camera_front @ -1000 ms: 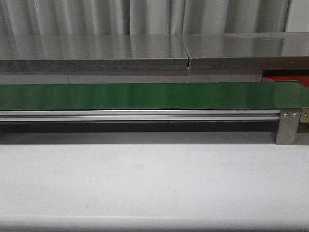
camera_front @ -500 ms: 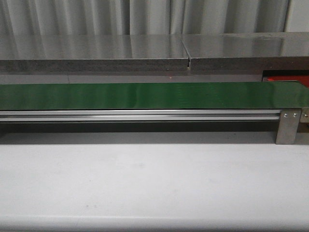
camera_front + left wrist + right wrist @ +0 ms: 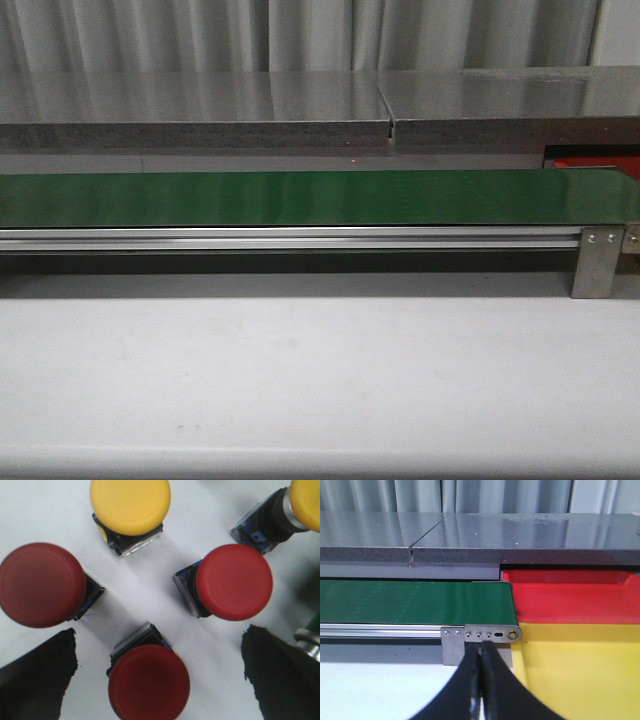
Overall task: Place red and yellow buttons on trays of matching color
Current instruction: 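Lower the left gripper onto a red button and grasp it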
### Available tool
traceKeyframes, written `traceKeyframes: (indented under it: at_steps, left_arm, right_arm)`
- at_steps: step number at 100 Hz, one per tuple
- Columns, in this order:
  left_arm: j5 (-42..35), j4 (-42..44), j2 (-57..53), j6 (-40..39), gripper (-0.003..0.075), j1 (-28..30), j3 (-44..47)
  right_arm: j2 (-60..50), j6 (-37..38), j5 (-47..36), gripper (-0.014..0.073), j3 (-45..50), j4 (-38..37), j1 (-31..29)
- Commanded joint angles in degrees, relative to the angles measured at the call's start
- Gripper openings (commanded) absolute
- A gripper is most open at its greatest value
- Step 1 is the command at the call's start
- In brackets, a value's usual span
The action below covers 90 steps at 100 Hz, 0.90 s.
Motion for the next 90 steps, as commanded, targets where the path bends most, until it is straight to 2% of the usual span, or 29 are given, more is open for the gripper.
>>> traceKeyframes:
  at_steps: [1,22,31,47,62,74,81,90]
  left_arm:
    - [-1.2,-0.9,-1.1,-0.6,0.0619,0.1,-1.8]
    - [-1.4,-0.9,0.2,-0.6,0.0617,0.1,-1.8]
    - [-1.4,-0.9,0.2,-0.6,0.0580,0.1,-1.8]
    - [-1.1,-0.9,0.2,-0.6,0.0407,0.1,-1.8]
    - [-0.9,-0.9,0.2,-0.6,0.0181,0.1,-1.8]
    - [-0.1,-0.9,0.0,-0.6,0.0038,0.1,-1.8]
    - [0.8,-1.0,-0.6,-0.5,-0.0021,0.1,-1.8]
    - [2.1,-1.0,-2.3,-0.4,-0.0019,0.1,-1.8]
  right_arm:
    - [-0.7,-0.3,-5.2,-0.0067,-1.0,-0.5,0.1]
    - [-0.7,-0.3,-5.2,-0.0067,-1.0,-0.5,0.1]
    - [-0.7,-0.3,-5.2,-0.0067,-1.0,-0.5,0.1]
    - [-0.7,-0.3,-5.2,-0.0067,-1.0,-0.5,0.1]
    - [-0.7,-0.3,-5.2,-0.0067,-1.0,-0.5,0.1]
    - [-0.7,-0.3,-5.2,-0.0067,-1.0,-0.5,0.1]
    - [-0.7,-0.3,-5.2,-0.0067,-1.0,-0.5,0.1]
    - [-0.7,-0.3,-5.2,-0.0067,-1.0,-0.5,0.1]
